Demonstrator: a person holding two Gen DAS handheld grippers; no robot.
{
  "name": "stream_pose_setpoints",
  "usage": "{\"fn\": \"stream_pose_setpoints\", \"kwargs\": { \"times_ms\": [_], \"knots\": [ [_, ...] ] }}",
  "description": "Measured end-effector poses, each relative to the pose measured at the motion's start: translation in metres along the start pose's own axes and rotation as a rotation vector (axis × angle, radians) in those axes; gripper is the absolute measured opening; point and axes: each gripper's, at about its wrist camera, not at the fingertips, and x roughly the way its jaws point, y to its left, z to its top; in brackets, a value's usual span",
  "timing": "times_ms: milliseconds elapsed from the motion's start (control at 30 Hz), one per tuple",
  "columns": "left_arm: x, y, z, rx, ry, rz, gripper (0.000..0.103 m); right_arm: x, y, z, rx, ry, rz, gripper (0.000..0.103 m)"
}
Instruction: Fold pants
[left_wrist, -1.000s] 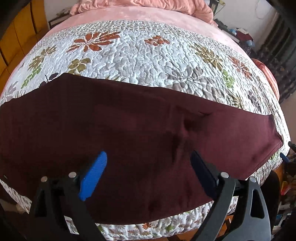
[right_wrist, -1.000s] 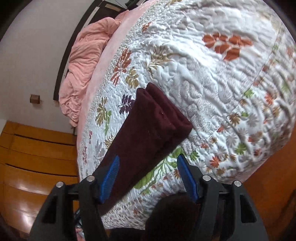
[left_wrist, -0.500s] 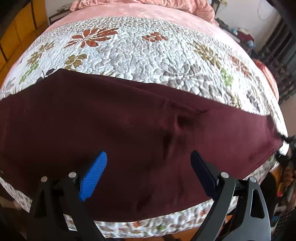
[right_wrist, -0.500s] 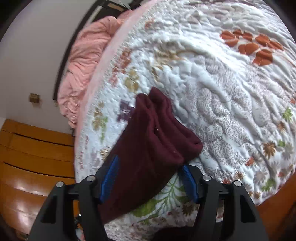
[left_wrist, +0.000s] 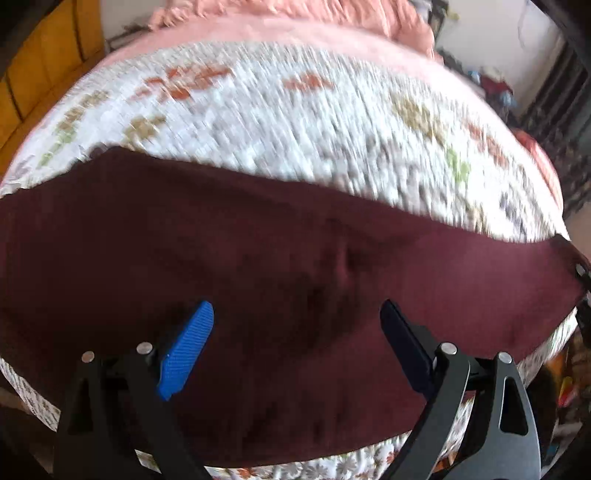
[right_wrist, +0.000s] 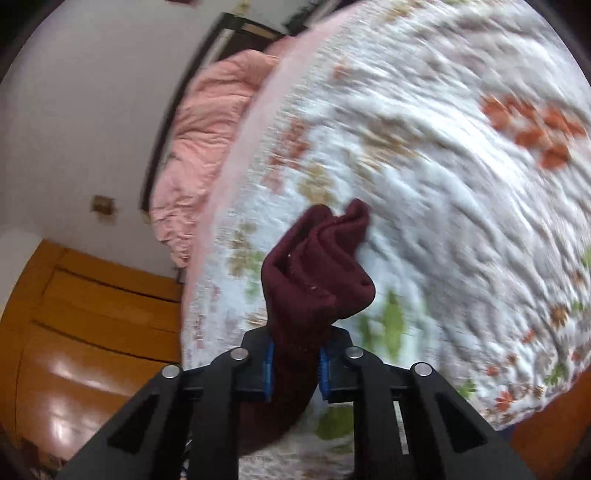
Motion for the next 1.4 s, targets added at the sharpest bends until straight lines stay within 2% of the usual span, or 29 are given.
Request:
{"fn": "stream_pose_setpoints", "kwargs": {
  "times_ms": [100,200,300,333,367,400,433,467,567,600,633,667,733,800,933,1100,1200,1233,1267,1300,1333,1400],
  "knots": [
    [-0.016,0.010,0.007,-0.026,-0.094,0.015,0.091,-0.017,0.035,0.005,-0.080,-0.058,0.094,0.016],
    [-0.011,0.016,0.007,-0.033,-0.098,0.056,0.091,-0.024,0.042,0.003,-0.121,-0.081,0.074,0.016],
    [0.020,0.025,0.001,-0.035,-0.016,0.081,0.091,-0.007,0.000,-0.003,0.012,-0.011,-0.086,0.016],
    [0.029,0.026,-0.001,-0.024,0.009,0.093,0.092,0.005,-0.026,-0.010,0.076,0.043,-0.200,0.016],
    [0.033,0.023,-0.005,0.027,-0.020,0.113,0.094,0.012,-0.042,-0.015,0.111,0.079,-0.278,0.016],
    [0.031,0.020,-0.009,0.071,-0.046,0.139,0.095,0.015,-0.058,-0.021,0.153,0.086,-0.263,0.016],
    [0.029,0.018,-0.009,0.088,-0.045,0.146,0.094,0.011,-0.064,-0.023,0.180,0.059,-0.212,0.016],
    [0.026,0.019,-0.008,0.080,-0.038,0.133,0.094,0.007,-0.066,-0.024,0.196,0.047,-0.177,0.016],
    [0.013,0.031,-0.001,-0.036,-0.036,0.039,0.094,0.004,-0.051,-0.024,0.130,0.032,-0.189,0.016],
    [0.016,0.032,0.000,-0.050,-0.022,0.043,0.094,0.004,-0.047,-0.023,0.109,0.029,-0.194,0.016],
    [0.022,0.031,0.000,-0.047,0.008,0.051,0.094,0.005,-0.044,-0.021,0.103,0.037,-0.218,0.016],
    [0.031,0.028,0.001,0.004,0.050,0.070,0.095,0.007,-0.045,-0.018,0.113,0.048,-0.240,0.016],
    [0.031,0.021,0.001,0.067,0.056,0.089,0.095,0.009,-0.042,-0.016,0.118,0.053,-0.250,0.016],
    [0.025,0.025,0.002,0.023,0.066,0.044,0.095,0.007,-0.036,-0.016,0.099,0.044,-0.237,0.016],
    [0.007,0.041,0.004,-0.084,0.044,-0.031,0.095,0.004,0.003,-0.016,0.020,0.016,-0.224,0.016],
    [-0.014,0.060,0.006,-0.096,-0.008,-0.010,0.095,0.004,0.066,-0.025,-0.185,0.008,-0.297,0.017],
    [-0.016,0.075,0.006,-0.105,-0.017,0.001,0.095,0.012,0.078,-0.024,-0.213,0.016,-0.412,0.017],
    [-0.016,0.078,0.005,-0.109,-0.014,0.002,0.095,0.017,0.074,-0.023,-0.204,0.028,-0.456,0.023],
    [-0.015,0.081,0.003,-0.115,-0.009,0.006,0.095,0.023,0.067,-0.023,-0.190,0.055,-0.521,0.039],
    [-0.013,0.084,0.001,-0.120,-0.003,0.008,0.095,0.028,0.060,-0.023,-0.180,0.083,-0.594,0.049],
    [-0.011,0.087,-0.001,-0.125,0.004,0.006,0.095,0.031,0.055,-0.026,-0.187,0.093,-0.647,0.052],
    [-0.009,0.090,-0.004,-0.131,0.010,-0.005,0.095,0.032,0.054,-0.034,-0.225,0.078,-0.730,0.051]
  ]
}}
